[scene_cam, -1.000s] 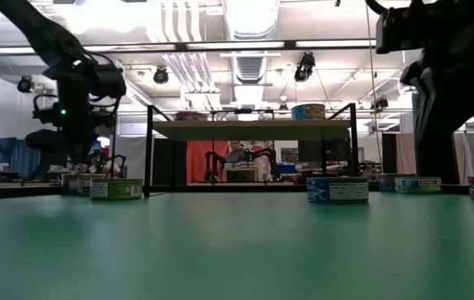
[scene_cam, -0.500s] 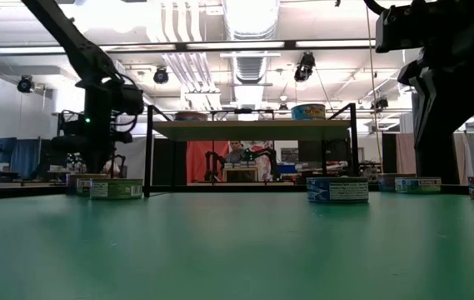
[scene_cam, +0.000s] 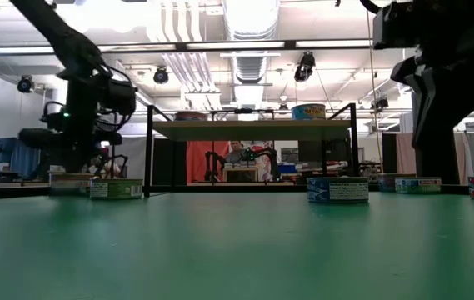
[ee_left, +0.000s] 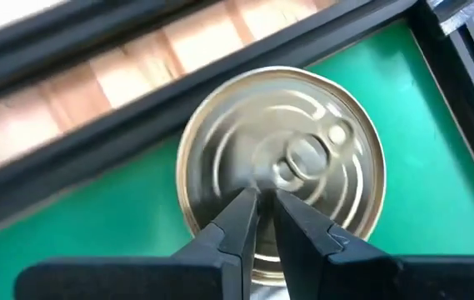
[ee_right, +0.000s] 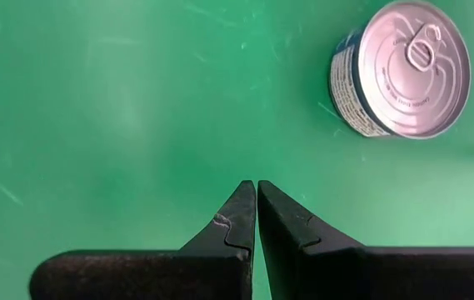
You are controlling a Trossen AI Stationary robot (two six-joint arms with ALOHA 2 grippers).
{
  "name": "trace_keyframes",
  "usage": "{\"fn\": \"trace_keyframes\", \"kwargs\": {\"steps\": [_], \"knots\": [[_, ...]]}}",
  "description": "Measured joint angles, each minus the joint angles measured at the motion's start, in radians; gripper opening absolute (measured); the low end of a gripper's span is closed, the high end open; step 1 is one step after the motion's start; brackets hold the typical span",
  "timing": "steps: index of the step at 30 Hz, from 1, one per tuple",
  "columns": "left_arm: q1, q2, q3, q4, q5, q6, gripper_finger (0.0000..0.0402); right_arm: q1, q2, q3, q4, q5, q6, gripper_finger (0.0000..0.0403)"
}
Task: Stack canned seafood by type on shelf
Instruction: Stack the blue pink tuna can on top of the blue pink tuna can on the shelf
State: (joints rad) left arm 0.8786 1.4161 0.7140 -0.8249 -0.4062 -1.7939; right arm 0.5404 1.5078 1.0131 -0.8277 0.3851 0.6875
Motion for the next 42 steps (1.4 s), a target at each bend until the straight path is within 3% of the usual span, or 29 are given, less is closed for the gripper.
{"fn": "trace_keyframes", "kwargs": {"steps": [5, 9, 12, 18, 22, 28, 31, 38, 42], "knots": [[-0.178, -0.136, -0.131, -0.040, -0.075, -0.026, 0.0033, 0.000, 0.000, 0.047, 0.004, -0.004, -0.018, 0.0009], [-0.378, -0.243, -0.189, -0.143, -0.069, -0.161, 0.0033, 0.012, 0.000, 0.090, 0.024, -0.022, -0.007, 0.0009], [-0.541, -0.301, -0.204, -0.127, -0.047, -0.194, 0.0033, 0.045, 0.000, 0.117, 0.064, -0.045, -0.007, 0.0009], [-0.873, -0.319, -0.206, -0.129, -0.033, -0.361, 0.0033, 0.136, 0.000, 0.144, 0.136, -0.048, 0.002, 0.0009], [-1.065, -0.295, -0.197, -0.126, -0.050, -0.372, 0.0033, 0.190, 0.000, 0.144, 0.165, -0.048, 0.021, 0.0009], [-1.342, -0.196, -0.119, -0.034, -0.085, -0.248, 0.0033, 0.217, 0.000, 0.144, 0.164, -0.046, 0.045, 0.0009], [-1.431, -0.119, -0.045, 0.001, -0.098, -0.098, 0.0033, 0.213, 0.000, 0.144, 0.165, -0.045, 0.045, 0.0009], [-1.469, 0.090, 0.169, -0.106, 0.131, 0.407, 0.0033, 0.184, 0.000, 0.144, 0.235, -0.045, 0.022, 0.0009], [-1.482, 0.203, 0.315, -0.265, 0.045, 0.580, 0.0033, 0.181, 0.000, 0.153, 0.241, -0.045, 0.010, 0.0009]]}}
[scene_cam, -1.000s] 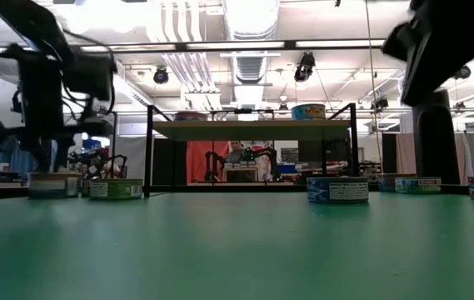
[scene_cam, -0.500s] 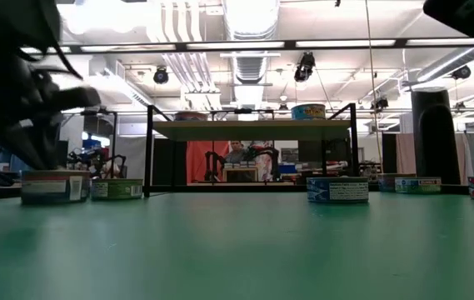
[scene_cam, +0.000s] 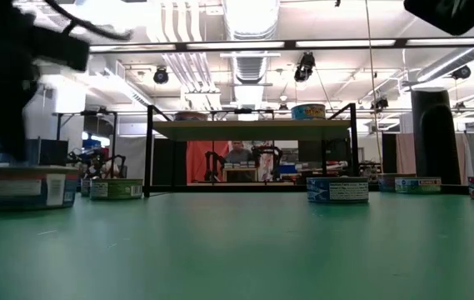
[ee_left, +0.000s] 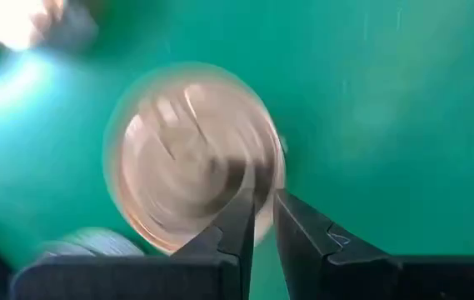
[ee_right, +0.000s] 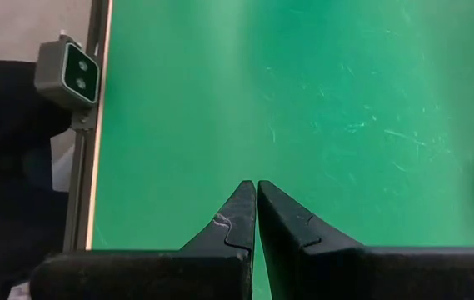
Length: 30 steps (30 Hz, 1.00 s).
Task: Stack canned seafood by type on shelf
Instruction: Stack the blue pink tuna can on top of the blue pink tuna can on the shelf
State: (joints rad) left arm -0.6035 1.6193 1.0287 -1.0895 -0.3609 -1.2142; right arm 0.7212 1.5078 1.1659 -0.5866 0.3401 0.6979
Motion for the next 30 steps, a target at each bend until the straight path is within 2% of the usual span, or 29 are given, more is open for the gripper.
{"fn": "trace_keyframes", "kwargs": {"steps": [6, 9, 11, 14, 17, 20, 25, 29, 30], "knots": [[-0.005, 0.094, 0.192, -0.236, -0.166, 0.141, 0.0033, 0.000, 0.000, 0.008, 0.000, 0.000, -0.002, 0.0009], [-0.005, 0.090, 0.227, -0.352, -0.199, 0.131, 0.0033, 0.000, 0.000, 0.008, 0.000, 0.000, 0.000, 0.0009], [-0.004, 0.069, 0.218, -0.431, -0.200, 0.070, 0.0031, 0.000, 0.000, 0.008, 0.000, 0.000, 0.001, 0.0009], [0.000, 0.015, 0.149, -0.486, -0.120, -0.019, 0.0022, 0.001, 0.000, 0.005, 0.001, 0.000, 0.001, 0.0009], [0.005, -0.057, 0.036, -0.458, 0.011, -0.106, 0.0012, 0.001, 0.000, 0.002, -0.001, 0.000, 0.000, 0.0009], [0.007, -0.124, -0.084, -0.445, 0.087, -0.253, 0.0004, 0.001, 0.000, 0.000, -0.001, 0.000, -0.002, 0.0009], [0.008, -0.207, -0.233, -0.424, 0.118, -0.447, 0.0002, 0.000, 0.000, -0.001, 0.000, 0.000, -0.018, 0.0009], [0.008, -0.246, -0.305, -0.287, 0.113, -0.440, 0.0002, -0.002, 0.000, -0.001, 0.000, 0.000, -0.019, 0.0009], [0.009, -0.237, -0.297, -0.299, 0.113, -0.438, 0.0002, -0.002, 0.000, -0.001, -0.001, 0.000, -0.019, 0.0009]]}}
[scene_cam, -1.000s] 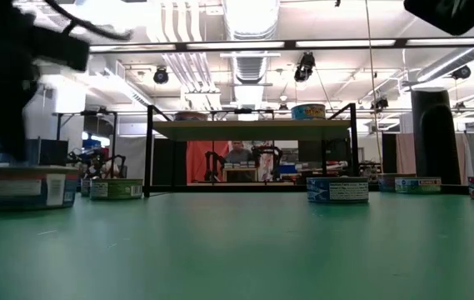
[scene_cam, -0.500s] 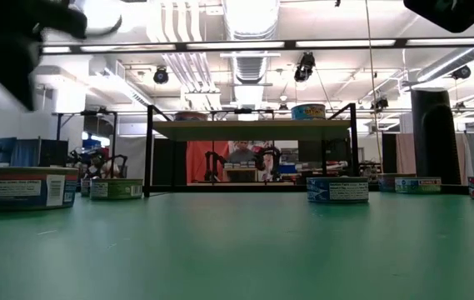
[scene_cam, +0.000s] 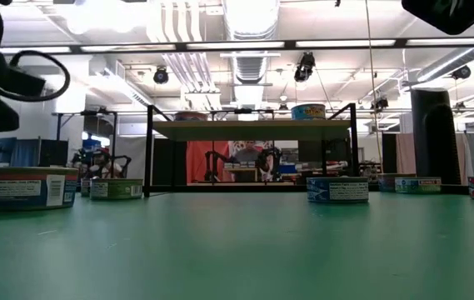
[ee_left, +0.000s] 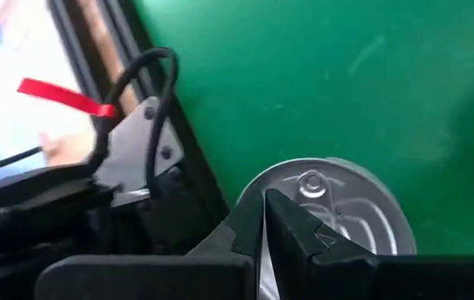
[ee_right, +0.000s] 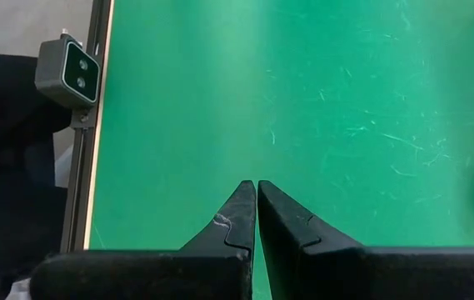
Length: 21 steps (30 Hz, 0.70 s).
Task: Stack canned seafood by type on shelf
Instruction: Stack the blue pink tuna can on top of the blue pink tuna can on the shelf
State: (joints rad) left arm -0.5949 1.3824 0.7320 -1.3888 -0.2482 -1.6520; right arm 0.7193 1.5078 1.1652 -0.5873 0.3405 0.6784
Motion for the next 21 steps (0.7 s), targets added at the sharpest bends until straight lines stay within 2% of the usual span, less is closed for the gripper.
{"fn": "trace_keyframes", "kwargs": {"steps": [9, 15, 21], "knots": [[0.009, 0.072, 0.042, 0.130, -0.026, 0.132, 0.0002, 0.000, 0.000, 0.000, 0.000, 0.000, -0.003, 0.0009], [0.049, 0.128, 0.038, 0.140, -0.058, 0.185, 0.0002, 0.000, 0.000, 0.000, -0.001, 0.000, -0.003, 0.0009], [0.111, 0.166, 0.038, 0.305, -0.065, 0.325, 0.0002, 0.000, 0.000, 0.000, -0.001, 0.000, -0.010, 0.0009]]}}
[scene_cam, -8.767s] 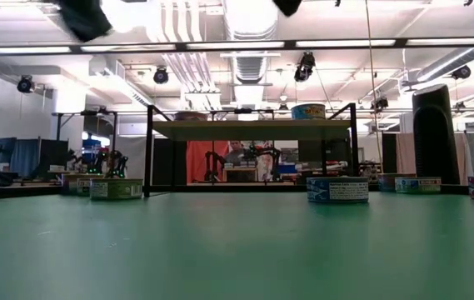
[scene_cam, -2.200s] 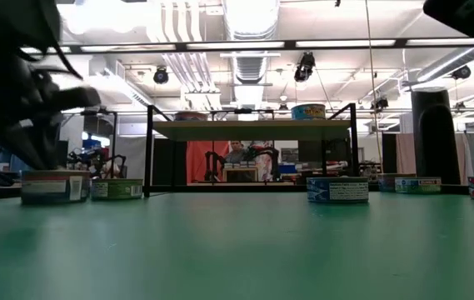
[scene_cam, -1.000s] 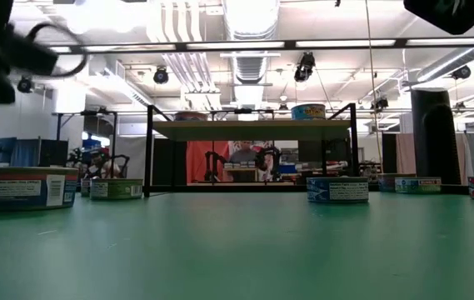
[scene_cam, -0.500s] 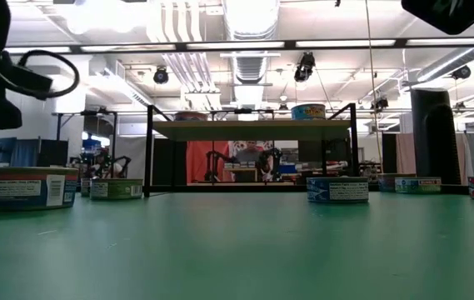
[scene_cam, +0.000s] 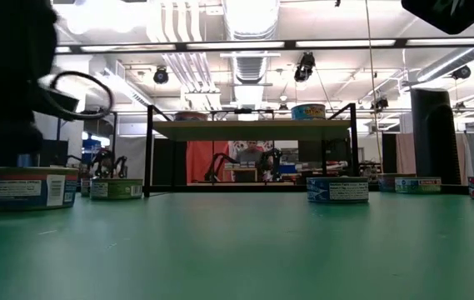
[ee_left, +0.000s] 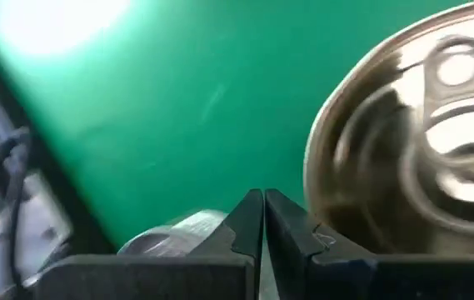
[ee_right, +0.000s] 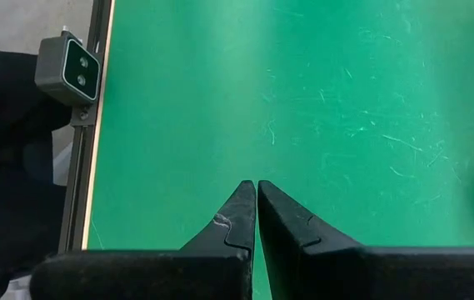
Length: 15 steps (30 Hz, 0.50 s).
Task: Stack canned seafood by type on shelf
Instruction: Stack the blue pink tuna can on top of the blue pink tuna can on the shelf
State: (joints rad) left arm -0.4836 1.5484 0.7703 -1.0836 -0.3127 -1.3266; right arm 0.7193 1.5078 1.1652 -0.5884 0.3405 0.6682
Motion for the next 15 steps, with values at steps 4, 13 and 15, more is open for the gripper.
{"fn": "trace_keyframes", "kwargs": {"steps": [4, 13, 15], "knots": [[0.037, 0.026, 0.003, 0.141, -0.066, 0.066, 0.0002, 0.000, 0.000, 0.000, 0.000, 0.000, 0.001, 0.0009], [0.123, 0.138, 0.094, 0.572, -0.184, 0.368, 0.0002, 0.000, 0.000, 0.000, 0.000, 0.000, 0.003, 0.0009], [0.128, 0.185, 0.138, 0.652, -0.137, 0.457, 0.0002, 0.000, 0.000, 0.000, 0.000, 0.000, 0.003, 0.0009]]}}
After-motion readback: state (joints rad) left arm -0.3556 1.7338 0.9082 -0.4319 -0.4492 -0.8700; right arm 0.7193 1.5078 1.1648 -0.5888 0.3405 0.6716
